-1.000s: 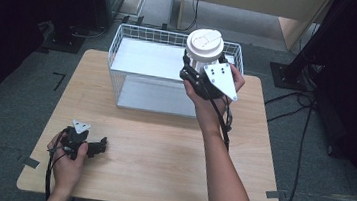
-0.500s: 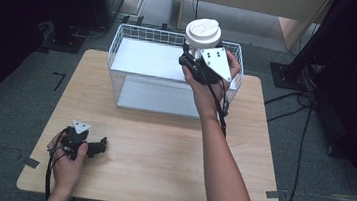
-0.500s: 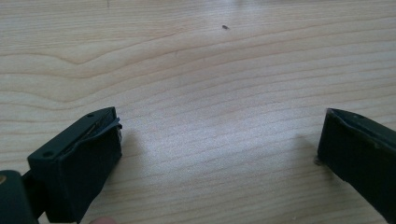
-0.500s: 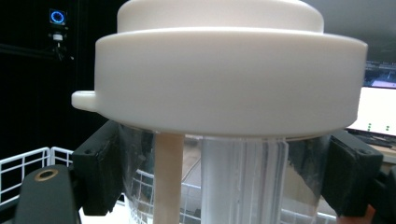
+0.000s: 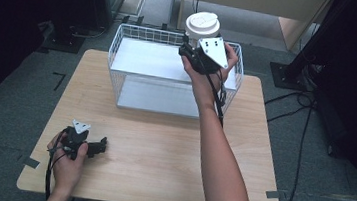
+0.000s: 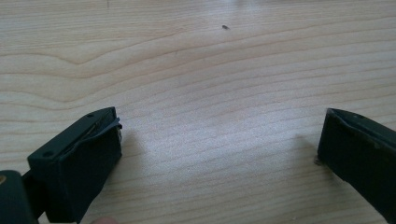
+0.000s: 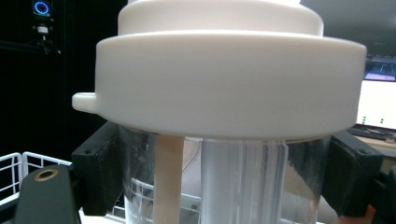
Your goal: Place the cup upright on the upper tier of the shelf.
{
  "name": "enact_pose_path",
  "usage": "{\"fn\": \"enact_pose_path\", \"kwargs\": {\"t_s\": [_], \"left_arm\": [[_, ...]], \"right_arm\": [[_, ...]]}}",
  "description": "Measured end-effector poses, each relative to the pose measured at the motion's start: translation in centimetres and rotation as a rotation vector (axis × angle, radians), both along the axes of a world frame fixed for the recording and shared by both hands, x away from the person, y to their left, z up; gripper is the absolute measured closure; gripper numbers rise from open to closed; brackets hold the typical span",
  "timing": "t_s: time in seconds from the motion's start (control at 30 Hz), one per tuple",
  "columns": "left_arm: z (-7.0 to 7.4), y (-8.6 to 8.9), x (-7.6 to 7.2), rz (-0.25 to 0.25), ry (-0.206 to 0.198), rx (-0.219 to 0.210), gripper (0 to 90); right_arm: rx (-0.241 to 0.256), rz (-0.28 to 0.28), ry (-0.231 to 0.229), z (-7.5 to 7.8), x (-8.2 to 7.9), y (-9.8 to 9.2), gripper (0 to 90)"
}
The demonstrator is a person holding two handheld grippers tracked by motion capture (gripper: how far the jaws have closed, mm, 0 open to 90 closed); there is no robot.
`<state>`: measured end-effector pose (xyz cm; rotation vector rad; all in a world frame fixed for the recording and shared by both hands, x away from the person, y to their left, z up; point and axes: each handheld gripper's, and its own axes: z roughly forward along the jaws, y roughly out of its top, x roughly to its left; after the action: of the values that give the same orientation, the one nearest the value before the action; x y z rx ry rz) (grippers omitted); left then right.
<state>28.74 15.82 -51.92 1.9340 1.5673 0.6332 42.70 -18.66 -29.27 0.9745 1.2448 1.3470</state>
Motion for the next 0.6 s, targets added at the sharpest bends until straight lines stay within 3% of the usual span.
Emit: {"fn": "enact_pose_path", "kwargs": {"t_s": [0.27, 0.33, 0.6], "left_arm": [[0.0, 0.0, 0.0, 0.000, 0.000, 0.001, 0.0], [0.0, 0.0, 0.0, 0.000, 0.000, 0.000, 0.0], [0.0, 0.0, 0.0, 0.000, 0.000, 0.000, 0.0]], "right_arm": [[0.038, 0.002, 0.025, -0.3, 1.2, -0.2, 16.2], [0.027, -0.012, 0.033, -0.6, 1.5, -0.1, 16.2], [0.049, -0.008, 0.037, -0.7, 1.8, -0.4, 15.8]]}}
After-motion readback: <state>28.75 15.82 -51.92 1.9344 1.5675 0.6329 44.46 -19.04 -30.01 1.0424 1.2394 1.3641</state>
